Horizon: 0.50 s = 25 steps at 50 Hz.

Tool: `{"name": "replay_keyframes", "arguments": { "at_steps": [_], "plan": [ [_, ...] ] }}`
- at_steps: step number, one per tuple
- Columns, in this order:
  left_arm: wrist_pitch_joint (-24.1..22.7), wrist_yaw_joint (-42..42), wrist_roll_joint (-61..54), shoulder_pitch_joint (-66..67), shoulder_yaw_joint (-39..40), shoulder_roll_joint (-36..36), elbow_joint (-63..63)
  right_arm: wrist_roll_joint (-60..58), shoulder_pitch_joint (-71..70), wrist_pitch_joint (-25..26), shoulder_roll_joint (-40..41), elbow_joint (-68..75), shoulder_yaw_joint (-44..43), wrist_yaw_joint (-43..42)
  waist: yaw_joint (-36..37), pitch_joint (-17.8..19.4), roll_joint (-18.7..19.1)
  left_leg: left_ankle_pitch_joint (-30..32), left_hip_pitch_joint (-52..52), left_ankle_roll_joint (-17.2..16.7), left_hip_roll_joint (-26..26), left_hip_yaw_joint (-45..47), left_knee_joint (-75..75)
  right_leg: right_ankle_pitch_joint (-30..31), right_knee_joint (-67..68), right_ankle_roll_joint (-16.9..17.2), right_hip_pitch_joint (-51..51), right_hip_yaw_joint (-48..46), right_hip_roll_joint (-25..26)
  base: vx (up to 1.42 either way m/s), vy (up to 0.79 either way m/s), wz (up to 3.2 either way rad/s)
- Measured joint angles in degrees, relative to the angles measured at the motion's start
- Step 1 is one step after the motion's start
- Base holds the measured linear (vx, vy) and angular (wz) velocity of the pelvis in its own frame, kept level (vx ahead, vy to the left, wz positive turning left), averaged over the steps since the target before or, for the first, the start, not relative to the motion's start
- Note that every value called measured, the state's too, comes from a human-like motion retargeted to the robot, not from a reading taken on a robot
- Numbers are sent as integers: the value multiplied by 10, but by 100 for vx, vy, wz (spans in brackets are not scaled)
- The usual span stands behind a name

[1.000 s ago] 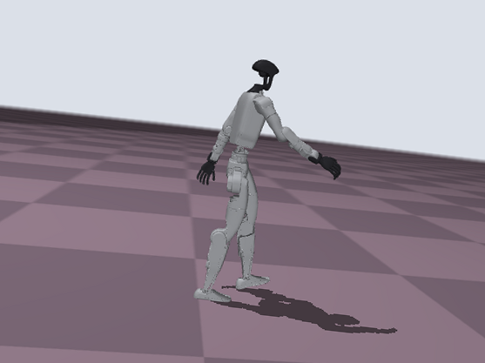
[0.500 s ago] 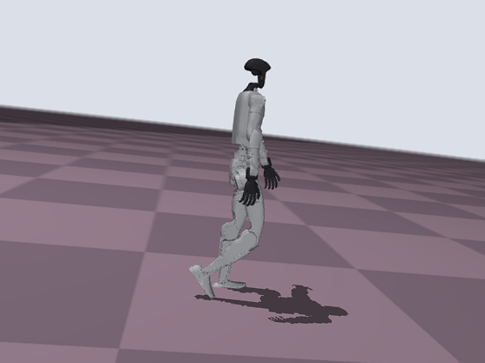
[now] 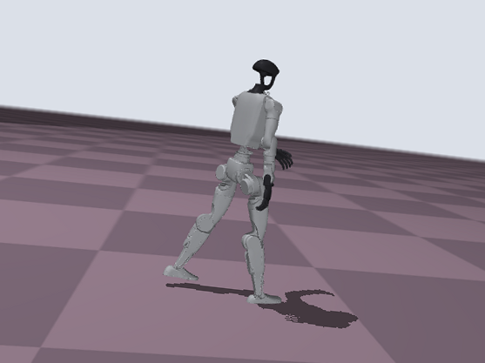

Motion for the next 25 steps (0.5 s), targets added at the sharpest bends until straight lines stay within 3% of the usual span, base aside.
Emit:
{"name": "replay_keyframes", "arguments": {
  "at_steps": [7,15,19,25],
  "plan": [
    [34,-12,51,175,1,22,125,-2,-149,-16,-82,-8,27,-63,70,-11,-38,88,-119,16,-36,23,191,-35,20,-28,27,-33,-21,43,-40,62],
    [86,66,-156,311,231,54,304,20,-304,-10,-203,-64,-38,-125,158,5,-48,104,-171,31,-26,115,167,-64,28,-41,39,-41,1,31,-28,8],
    [92,74,-229,369,298,81,310,78,-326,-16,-240,-164,-72,-162,179,10,-53,137,-175,39,-18,140,157,-71,27,-41,41,-50,7,22,-20,22],
    [84,23,-250,441,308,84,254,137,-288,-50,-250,-342,-105,-152,190,15,-51,151,-159,31,-12,113,111,-84,32,-31,38,-65,13,15,-13,28]
  ]
}}
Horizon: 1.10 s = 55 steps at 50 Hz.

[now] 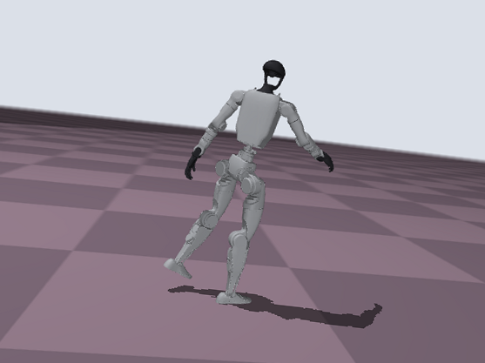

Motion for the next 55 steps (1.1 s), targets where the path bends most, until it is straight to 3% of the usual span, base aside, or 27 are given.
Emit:
{"name": "replay_keyframes", "arguments": {
  "at_steps": [7,15,23,30,35,42,49,55],
  "plan": [
    [-2,-64,38,11,0,-31,-58,-79,79,2,38,-78,10,91,-1,3,14,7,25,-17,9,-31,-69,-11,-2,3,-3,-19,5,8,-6,23],
    [-30,-30,120,-47,-40,-41,-100,-209,147,18,117,62,60,112,-15,-3,31,22,32,-23,22,-25,-105,-32,-5,-9,-1,-51,8,4,-3,34],
    [-39,-6,126,-136,-102,-22,-152,-148,181,51,211,297,58,95,-33,-12,40,26,32,-22,38,-14,-117,-56,-2,-34,6,-83,17,3,-6,38],
    [-42,-41,138,-172,-129,-6,-224,-99,208,65,251,390,62,119,-25,-14,25,13,2,5,29,14,-62,-71,0,-45,14,-86,14,5,-12,7],
    [-46,-52,137,-157,-120,-5,-246,-90,201,63,256,394,79,108,-4,-9,13,-58,-37,32,6,46,-9,-70,1,-39,19,-63,12,7,-11,-41],
    [-47,-55,130,-98,-111,-7,-196,-101,137,49,238,356,78,73,43,4,31,-115,-57,38,-14,64,-101,-65,10,-22,34,6,43,10,-7,-99],
    [-44,-99,158,-39,-110,-15,-106,-120,64,26,218,283,70,73,81,15,64,-77,-89,29,-22,55,-216,-75,12,-13,73,74,87,15,-4,-106],
    [-50,-129,178,0,-100,-17,-69,-130,31,5,209,229,72,83,108,20,86,-26,-129,1,-30,79,-267,-87,9,-14,117,116,113,21,-2,-75]
  ]
}}
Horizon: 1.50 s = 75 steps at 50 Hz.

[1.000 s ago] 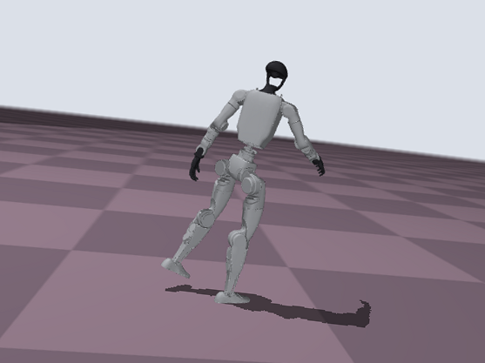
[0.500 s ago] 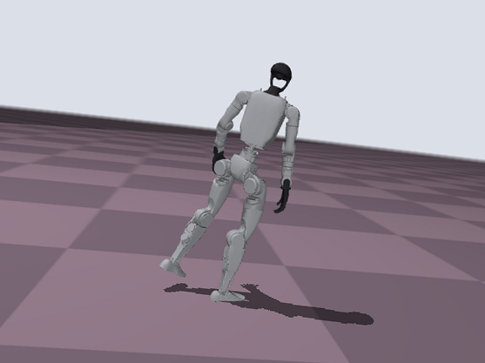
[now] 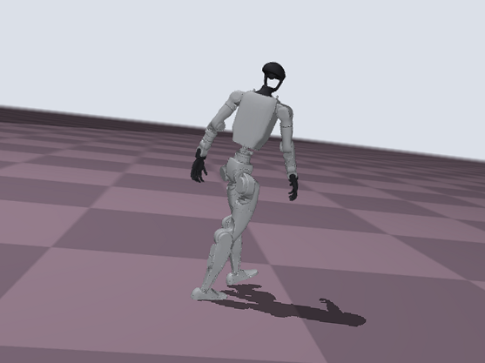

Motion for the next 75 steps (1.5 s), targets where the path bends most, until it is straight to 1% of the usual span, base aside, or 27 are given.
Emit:
{"name": "replay_keyframes", "arguments": {
  "at_steps": [3,7,12,16,19,22,25,28,30,33,35,37,39,40,42,44,47,50,52,55,58,60,63,66,70,72,75],
  "plan": [
    [-3,-3,-5,11,8,3,-2,-2,-5,-7,-5,-18,5,4,10,2,5,2,-22,-11,-4,23,-3,-6,3,-2,18,16,8,25,-2,-54],
    [-6,-3,-19,14,18,9,-11,-8,1,-14,-10,-32,14,14,18,3,3,-13,-39,-11,-6,45,-3,-11,11,-5,33,36,17,30,-2,-46],
    [-9,-7,-23,-2,19,20,-14,-20,29,-20,-12,-33,24,35,19,-4,-17,-23,-32,2,2,53,-3,-10,25,-11,42,57,27,37,-2,-43],
    [-9,-15,2,-41,8,36,2,-23,68,-18,-9,-13,25,51,14,-15,-38,1,-17,1,14,60,-3,5,37,-18,51,66,38,46,-1,-24],
    [-11,-14,31,-87,-8,47,19,-16,105,-12,-5,16,19,59,6,-23,-50,12,-1,1,18,53,-3,36,56,-19,57,67,48,51,0,10],
    [-17,-1,64,-140,-29,54,30,-3,146,-7,1,54,7,63,-1,-32,-51,2,25,9,23,31,-3,90,102,-19,55,62,60,54,1,33],
    [-26,23,98,-196,-59,53,28,10,188,-6,8,90,-6,62,-5,-46,-40,-25,50,17,41,4,6,161,203,-18,19,45,78,53,0,37],
    [-30,53,120,-255,-104,45,9,23,222,-2,16,114,-17,51,-9,-62,-28,-49,67,23,61,-18,19,217,351,-21,-58,10,81,49,-1,35],
    [-28,69,133,-295,-142,39,-13,36,238,3,19,122,-20,38,-15,-67,-22,-62,79,23,69,-29,24,210,443,-39,-112,-23,64,44,-1,36],
    [-27,74,150,-358,-209,33,-62,62,253,11,19,125,-17,20,-33,-66,-9,-79,100,17,74,-46,28,135,532,-84,-177,-68,21,41,-2,46],
    [-31,69,157,-399,-253,32,-102,77,261,14,19,123,-13,12,-50,-65,0,-88,114,11,75,-58,31,89,557,-106,-213,-86,-3,38,-4,56],
    [-39,62,157,-439,-291,30,-144,89,271,15,19,120,-9,10,-69,-65,9,-96,126,5,76,-70,34,58,549,-115,-243,-93,-22,37,-6,62],
    [-47,58,148,-477,-320,25,-184,97,280,17,20,117,-5,10,-88,-64,17,-103,137,-2,77,-82,36,36,516,-116,-266,-98,-38,36,-8,64],
    [-50,58,142,-494,-332,22,-203,101,284,19,20,116,-4,11,-98,-64,22,-105,143,-5,78,-88,37,29,492,-114,-275,-101,-46,35,-10,64],
    [-53,65,120,-526,-347,10,-233,107,291,23,22,116,-3,11,-115,-62,28,-111,153,-10,76,-100,39,33,423,-105,-284,-107,-63,35,-12,65],
    [-54,76,94,-552,-357,-6,-256,110,297,30,24,118,-4,11,-131,-58,32,-115,163,-14,71,-112,42,61,333,-93,-283,-115,-83,34,-14,68],
    [-52,94,55,-583,-368,-38,-276,112,302,44,28,122,-7,8,-154,-46,32,-122,180,-19,59,-131,47,126,173,-70,-260,-138,-117,36,-20,74],
    [-46,104,42,-601,-379,-68,-282,103,299,63,35,127,-9,8,-173,-29,25,-130,203,-22,47,-150,51,171,33,-32,-223,-169,-147,39,-29,68],
    [-45,97,55,-602,-387,-82,-282,92,295,71,41,130,-8,15,-179,-22,20,-134,217,-24,48,-158,54,181,-18,-9,-205,-187,-158,39,-35,43],
    [-51,67,94,-584,-392,-90,-280,75,287,75,47,132,-7,32,-183,-22,10,-134,227,-24,51,-164,62,190,-39,17,-188,-209,-166,38,-40,22],
    [-60,36,132,-538,-388,-77,-276,65,272,71,48,136,-3,43,-184,-28,-6,-122,231,-21,53,-163,80,190,-41,35,-170,-216,-162,39,-45,-2],
    [-64,23,153,-494,-376,-58,-267,62,257,66,48,141,1,44,-184,-31,-18,-105,232,-17,53,-156,101,173,-41,43,-158,-210,-155,39,-48,-29],
    [-57,22,166,-410,-339,-23,-239,67,224,60,45,152,10,29,-181,-34,-42,-70,220,-5,46,-126,159,141,-40,41,-140,-191,-146,39,-48,-60],
    [-37,39,150,-313,-275,6,-189,77,181,54,40,159,17,1,-179,-38,-70,-52,185,15,29,-85,254,118,-37,36,-126,-163,-144,38,-43,-84],
    [-8,76,84,-188,-156,22,-95,80,115,45,33,153,17,-41,-178,-44,-101,-80,124,43,10,-27,369,91,-25,30,-118,-116,-140,37,-33,-107],
    [5,89,46,-136,-90,21,-41,71,81,41,31,139,16,-53,-176,-45,-110,-107,105,56,4,0,387,79,-20,29,-112,-89,-134,38,-25,-128],
    [24,93,3,-70,-3,18,36,50,35,37,28,103,13,-55,-170,-42,-119,-137,89,70,0,34,366,62,-12,28,-100,-47,-121,38,-20,-136]
  ]
}}
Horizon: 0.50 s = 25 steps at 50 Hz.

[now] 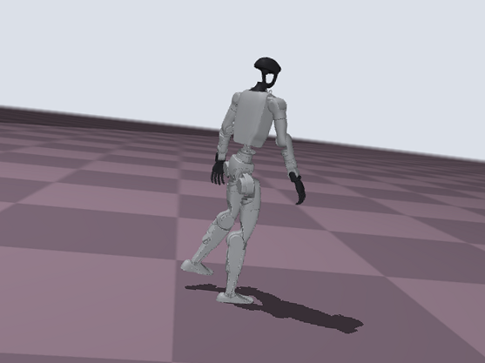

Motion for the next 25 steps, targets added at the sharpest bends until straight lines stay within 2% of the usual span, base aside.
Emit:
{"name": "replay_keyframes", "arguments": {
  "at_steps": [3,7,17,25],
  "plan": [
    [18,-17,-17,57,53,-4,49,-19,-36,-5,-1,-52,2,12,8,6,2,3,-8,3,1,18,-64,-16,8,-4,14,40,19,38,-15,-133],
    [27,-48,-28,126,73,-15,57,-31,-68,-16,-5,-126,6,31,21,18,17,46,-18,-5,13,31,-169,-36,19,-12,38,87,52,38,-10,-119],
    [-2,-74,-64,182,63,-52,-11,-25,-64,-48,-11,-210,13,48,43,51,70,132,-57,-67,55,50,-355,-73,27,-18,131,165,118,41,-1,-82],
    [-25,-59,-61,132,53,-54,-43,-14,1,-51,9,-140,22,42,41,33,72,104,-91,-94,71,99,-369,-80,30,-17,176,218,124,49,8,-61]
  ]
}}
